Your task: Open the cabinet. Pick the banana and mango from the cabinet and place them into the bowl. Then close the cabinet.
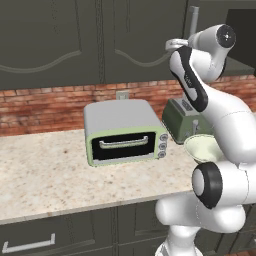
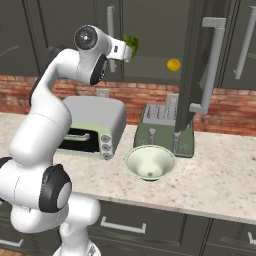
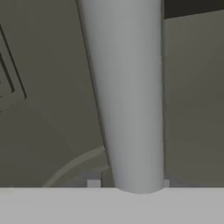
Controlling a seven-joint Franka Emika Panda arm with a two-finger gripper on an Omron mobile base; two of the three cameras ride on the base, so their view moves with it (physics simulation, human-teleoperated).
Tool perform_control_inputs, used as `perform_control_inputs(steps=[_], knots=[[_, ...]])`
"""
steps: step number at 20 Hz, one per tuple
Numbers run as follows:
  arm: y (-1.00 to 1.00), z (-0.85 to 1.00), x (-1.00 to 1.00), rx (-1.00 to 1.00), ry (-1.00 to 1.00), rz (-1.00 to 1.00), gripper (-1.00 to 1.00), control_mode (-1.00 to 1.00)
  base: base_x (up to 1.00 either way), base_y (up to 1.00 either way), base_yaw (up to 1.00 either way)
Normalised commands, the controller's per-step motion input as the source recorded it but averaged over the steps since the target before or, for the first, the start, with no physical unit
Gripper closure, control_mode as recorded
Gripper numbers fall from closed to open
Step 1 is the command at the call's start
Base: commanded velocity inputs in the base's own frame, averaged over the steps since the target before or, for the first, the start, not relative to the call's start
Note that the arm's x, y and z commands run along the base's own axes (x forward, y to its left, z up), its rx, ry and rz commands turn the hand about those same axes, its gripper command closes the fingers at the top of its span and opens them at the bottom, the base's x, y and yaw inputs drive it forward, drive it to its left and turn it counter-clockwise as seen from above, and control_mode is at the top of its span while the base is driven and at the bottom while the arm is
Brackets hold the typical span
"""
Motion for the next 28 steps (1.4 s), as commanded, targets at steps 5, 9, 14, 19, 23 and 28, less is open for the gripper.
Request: perform_control_inputs(steps=[5,9,14,19,23,28], knots=[[0.00,-0.01,0.05,0.00,0.03,0.00,1.00,-1.00,0.00,0.00,0.00],[0.00,0.00,0.01,0.00,0.01,0.00,1.00,-1.00,0.00,0.00,0.00],[0.01,0.00,-0.27,0.00,0.00,-0.01,1.00,-1.00,0.00,0.00,0.00],[0.09,0.00,-0.49,0.00,0.00,-0.06,1.00,-1.00,0.00,0.00,0.00],[0.00,0.00,-0.68,0.00,0.00,0.00,1.00,-1.00,0.00,0.00,0.00],[0.00,0.00,-0.73,0.00,0.00,0.00,1.00,-1.00,0.00,0.00,0.00]])
